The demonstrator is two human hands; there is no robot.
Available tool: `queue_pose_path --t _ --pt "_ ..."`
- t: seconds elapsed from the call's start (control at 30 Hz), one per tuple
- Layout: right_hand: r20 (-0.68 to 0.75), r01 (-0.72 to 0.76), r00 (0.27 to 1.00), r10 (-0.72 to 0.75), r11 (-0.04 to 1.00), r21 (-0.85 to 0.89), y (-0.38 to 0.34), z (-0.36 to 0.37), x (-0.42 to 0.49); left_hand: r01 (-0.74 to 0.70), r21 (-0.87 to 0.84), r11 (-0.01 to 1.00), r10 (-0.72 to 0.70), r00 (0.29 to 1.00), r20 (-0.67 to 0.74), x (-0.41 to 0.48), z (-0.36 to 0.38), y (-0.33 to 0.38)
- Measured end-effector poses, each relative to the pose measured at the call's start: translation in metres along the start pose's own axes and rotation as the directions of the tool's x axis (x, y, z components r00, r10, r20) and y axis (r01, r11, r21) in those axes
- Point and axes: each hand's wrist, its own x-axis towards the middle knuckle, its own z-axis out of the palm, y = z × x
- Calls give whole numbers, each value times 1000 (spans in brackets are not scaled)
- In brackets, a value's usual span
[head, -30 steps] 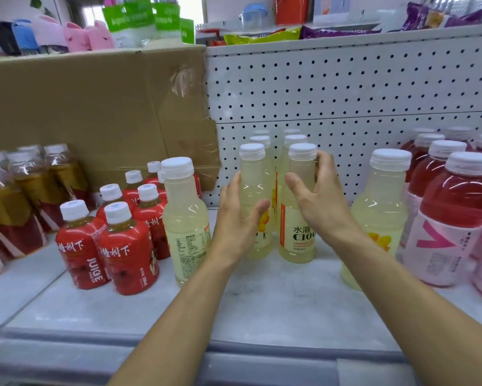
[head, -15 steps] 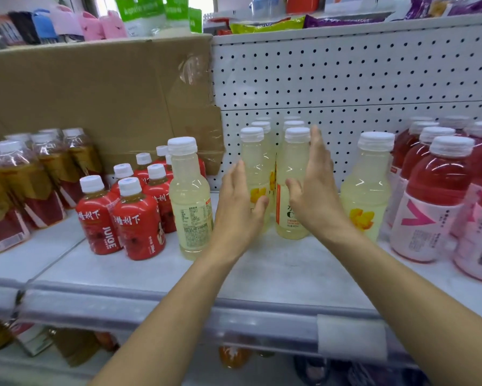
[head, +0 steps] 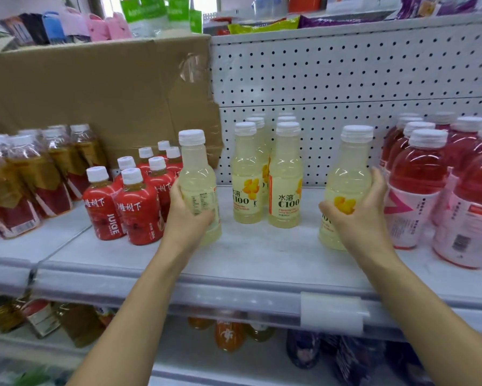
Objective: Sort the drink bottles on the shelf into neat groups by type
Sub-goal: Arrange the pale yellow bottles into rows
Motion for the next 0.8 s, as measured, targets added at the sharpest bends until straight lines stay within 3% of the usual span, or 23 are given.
queue_pose_path --t 0.2,0.43,0.53,0.8 --pt "113 -114 987 112 993 9 11 -5 9 -61 72 996 47 981 188 0 7 -4" --pt "475 -127 868 140 990 -61 12 8 -9 -56 111 992 -4 880 474 7 8 -9" --pt "382 -28 919 93 985 -172 13 22 -13 -69 109 992 7 873 487 7 9 -18" --pt "349 -46 931 107 983 -180 3 41 -16 -160 181 970 79 918 389 10 18 -28"
